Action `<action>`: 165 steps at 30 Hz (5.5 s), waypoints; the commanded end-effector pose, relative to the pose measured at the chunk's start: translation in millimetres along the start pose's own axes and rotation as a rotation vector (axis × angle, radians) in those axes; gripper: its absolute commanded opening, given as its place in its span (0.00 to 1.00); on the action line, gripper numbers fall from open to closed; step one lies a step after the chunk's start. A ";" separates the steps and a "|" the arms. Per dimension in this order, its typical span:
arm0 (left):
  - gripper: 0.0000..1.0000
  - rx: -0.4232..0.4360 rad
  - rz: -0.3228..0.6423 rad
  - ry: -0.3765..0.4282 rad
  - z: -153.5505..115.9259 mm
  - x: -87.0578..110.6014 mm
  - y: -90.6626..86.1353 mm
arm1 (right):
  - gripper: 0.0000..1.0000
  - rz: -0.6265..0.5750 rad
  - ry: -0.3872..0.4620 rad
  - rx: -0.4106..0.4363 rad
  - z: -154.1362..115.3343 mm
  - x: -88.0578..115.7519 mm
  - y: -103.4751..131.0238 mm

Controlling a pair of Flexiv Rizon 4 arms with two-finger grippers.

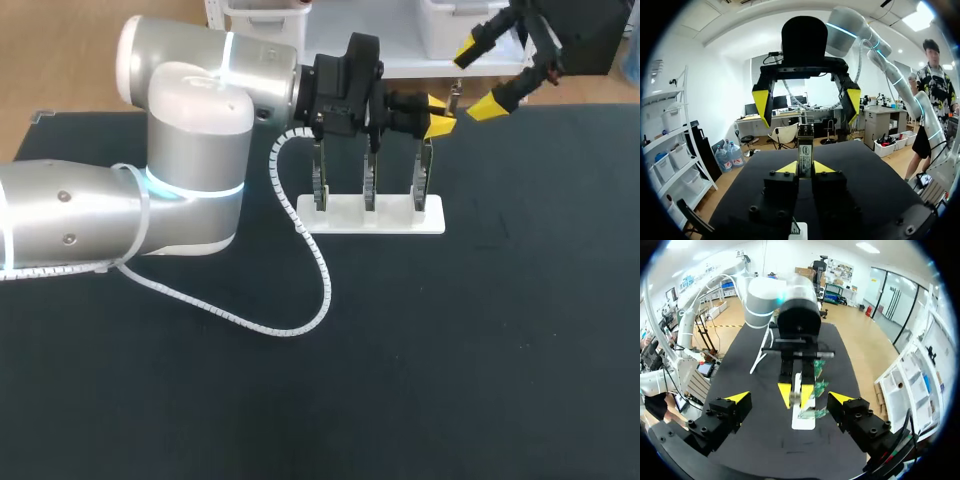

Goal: Pick up the optical module with the left hand, and insert it into the network port with the right hand.

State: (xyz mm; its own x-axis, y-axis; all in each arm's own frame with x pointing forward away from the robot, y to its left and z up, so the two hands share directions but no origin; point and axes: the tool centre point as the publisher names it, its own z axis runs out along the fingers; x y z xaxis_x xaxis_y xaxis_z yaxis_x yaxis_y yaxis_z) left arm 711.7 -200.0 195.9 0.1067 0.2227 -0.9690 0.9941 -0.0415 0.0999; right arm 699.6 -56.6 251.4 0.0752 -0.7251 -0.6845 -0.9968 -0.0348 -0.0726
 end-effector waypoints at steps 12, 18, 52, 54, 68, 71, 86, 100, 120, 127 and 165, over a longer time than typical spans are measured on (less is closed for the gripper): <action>0.00 0.006 -0.001 0.005 0.4 -0.7 2.5 | 1.00 -0.074 -0.221 -0.005 7.2 10.3 3.8; 0.00 0.006 -0.001 0.005 0.4 -0.7 2.5 | 1.00 -0.091 -0.229 -0.017 11.2 2.2 5.9; 0.00 0.006 -0.001 0.005 0.4 -0.7 2.5 | 1.00 -0.058 -0.252 0.020 16.4 1.0 1.4; 0.00 0.006 -0.001 0.005 0.4 -0.7 2.5 | 1.00 -0.059 -0.266 0.028 15.4 1.1 1.5; 0.00 0.006 -0.001 0.005 0.4 -0.7 2.5 | 1.00 -0.062 -0.276 0.021 15.5 -4.8 3.1; 0.00 0.006 -0.001 0.005 0.4 -0.7 2.5 | 1.00 -0.062 -0.276 0.021 15.5 -4.8 3.1; 0.00 0.006 -0.001 0.005 0.4 -0.7 2.5 | 1.00 -0.062 -0.276 0.021 15.5 -4.8 3.1; 0.00 0.006 -0.001 0.005 0.4 -0.7 2.5 | 0.58 -0.062 -0.276 0.021 15.5 -4.8 3.1; 0.00 0.006 -0.001 0.005 0.4 -0.7 2.5 | 0.00 -0.062 -0.276 0.021 15.5 -4.8 3.1; 0.00 0.006 -0.001 0.005 0.4 -0.7 2.5 | 0.00 -0.062 -0.276 0.021 15.5 -4.8 3.1; 1.00 0.006 -0.001 0.005 0.4 -0.7 2.5 | 0.00 -0.062 -0.276 0.021 15.5 -4.8 3.1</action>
State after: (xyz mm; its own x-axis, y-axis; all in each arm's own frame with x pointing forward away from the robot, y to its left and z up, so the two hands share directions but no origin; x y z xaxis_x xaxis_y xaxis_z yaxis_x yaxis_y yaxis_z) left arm 711.8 -200.1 196.0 0.1069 0.2230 -0.9689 0.9941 -0.0417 0.1000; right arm 698.5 -42.1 243.0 0.1439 -0.5064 -0.8502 -0.9895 -0.0602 -0.1317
